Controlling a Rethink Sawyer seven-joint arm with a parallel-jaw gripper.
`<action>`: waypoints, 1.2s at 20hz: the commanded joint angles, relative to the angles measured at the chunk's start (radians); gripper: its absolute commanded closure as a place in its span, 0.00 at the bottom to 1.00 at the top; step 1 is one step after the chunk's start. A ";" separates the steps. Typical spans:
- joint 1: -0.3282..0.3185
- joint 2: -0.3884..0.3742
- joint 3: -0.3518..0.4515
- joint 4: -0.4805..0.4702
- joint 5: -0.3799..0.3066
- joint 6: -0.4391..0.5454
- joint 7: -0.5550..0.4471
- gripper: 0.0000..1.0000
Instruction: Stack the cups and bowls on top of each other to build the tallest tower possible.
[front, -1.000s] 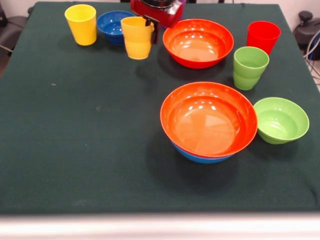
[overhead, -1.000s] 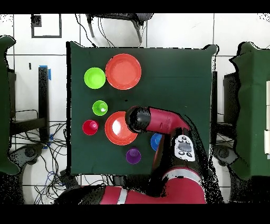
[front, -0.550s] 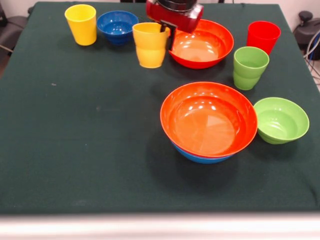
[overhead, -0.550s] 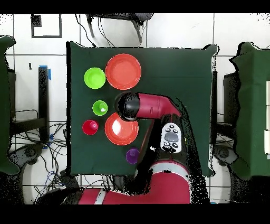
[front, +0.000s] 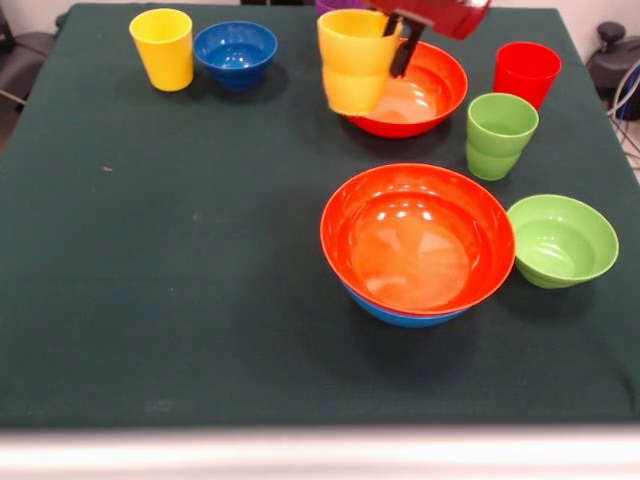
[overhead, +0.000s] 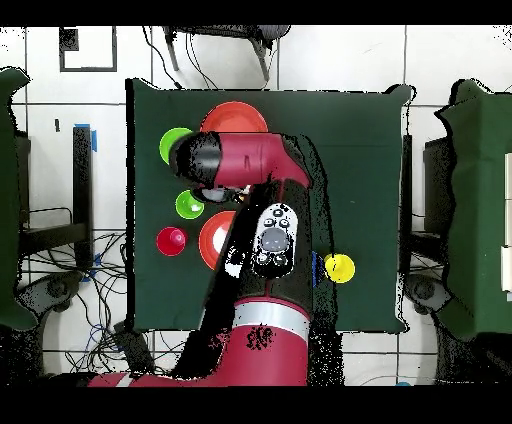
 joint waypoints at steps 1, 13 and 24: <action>0.022 0.080 0.020 -0.216 -0.061 0.200 0.044 1.00; -0.001 0.254 0.071 -0.440 -0.035 0.168 0.016 1.00; 0.018 0.322 0.054 -0.520 -0.003 0.197 0.049 1.00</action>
